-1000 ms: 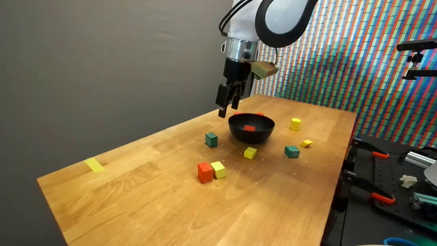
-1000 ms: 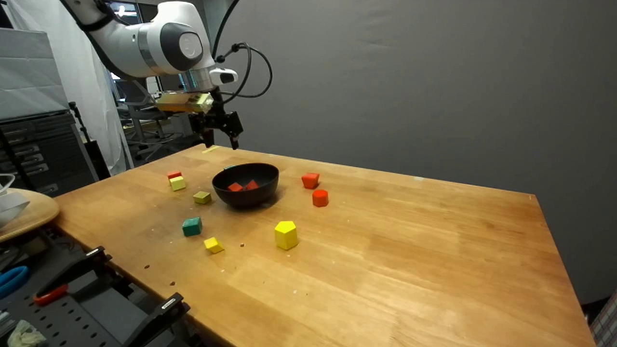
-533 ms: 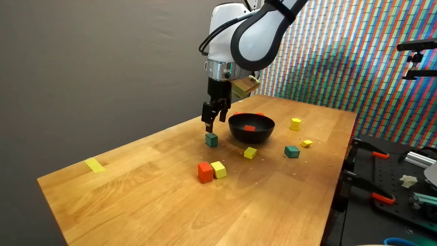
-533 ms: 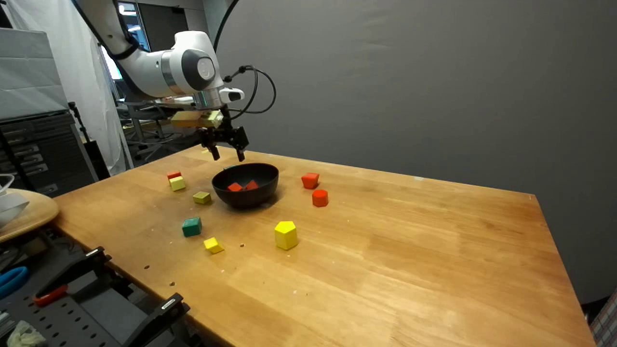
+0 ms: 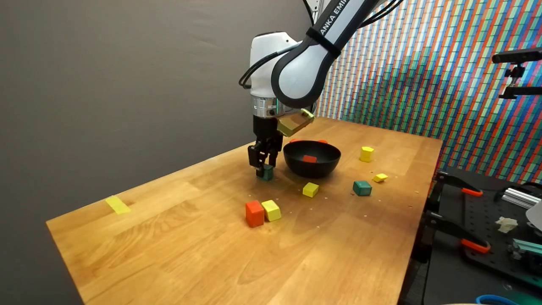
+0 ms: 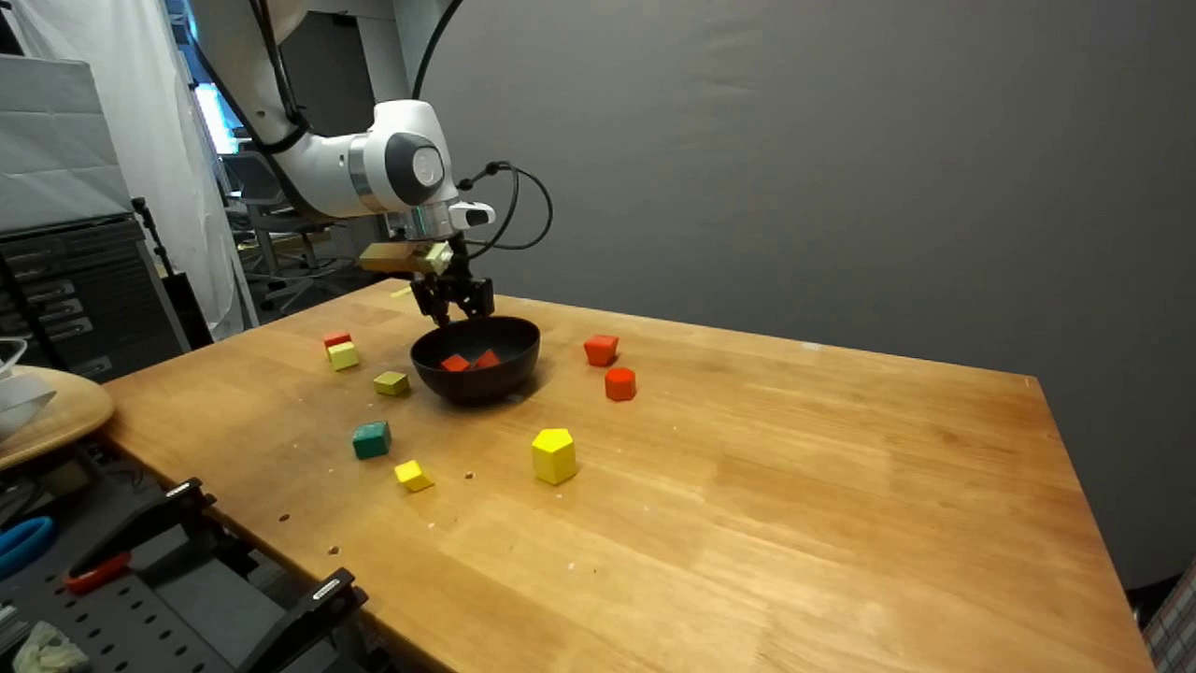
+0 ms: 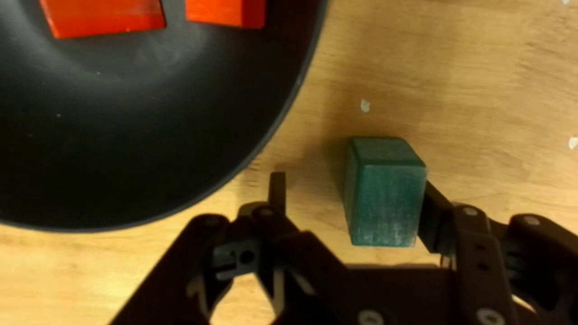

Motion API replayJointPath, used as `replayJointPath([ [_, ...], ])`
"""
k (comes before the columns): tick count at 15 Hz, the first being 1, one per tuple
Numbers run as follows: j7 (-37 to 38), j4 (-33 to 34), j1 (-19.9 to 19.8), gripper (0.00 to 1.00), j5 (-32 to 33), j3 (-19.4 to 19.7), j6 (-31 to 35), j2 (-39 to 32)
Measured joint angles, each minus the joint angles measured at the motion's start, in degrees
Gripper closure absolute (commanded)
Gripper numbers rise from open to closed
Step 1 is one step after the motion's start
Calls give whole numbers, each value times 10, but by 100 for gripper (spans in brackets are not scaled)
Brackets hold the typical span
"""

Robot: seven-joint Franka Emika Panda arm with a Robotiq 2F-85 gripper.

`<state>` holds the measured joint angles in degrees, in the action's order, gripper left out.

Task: Put all the toy blocks into the bowl.

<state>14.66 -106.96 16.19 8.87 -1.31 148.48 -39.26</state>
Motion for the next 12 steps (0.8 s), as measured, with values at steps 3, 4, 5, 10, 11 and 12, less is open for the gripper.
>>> replayJointPath([
  [3, 5, 3, 0, 85, -7, 0, -11, 1],
  [4, 5, 3, 0, 92, -8, 0, -13, 5],
  [5, 6, 3, 0, 90, -9, 0, -17, 12],
  [10, 5, -27, -2, 90, 4, 12, -115, 123],
  [11, 6, -41, -4, 90, 9, 17, -125, 152],
  [12, 6, -57, -10, 90, 9, 20, -133, 180],
])
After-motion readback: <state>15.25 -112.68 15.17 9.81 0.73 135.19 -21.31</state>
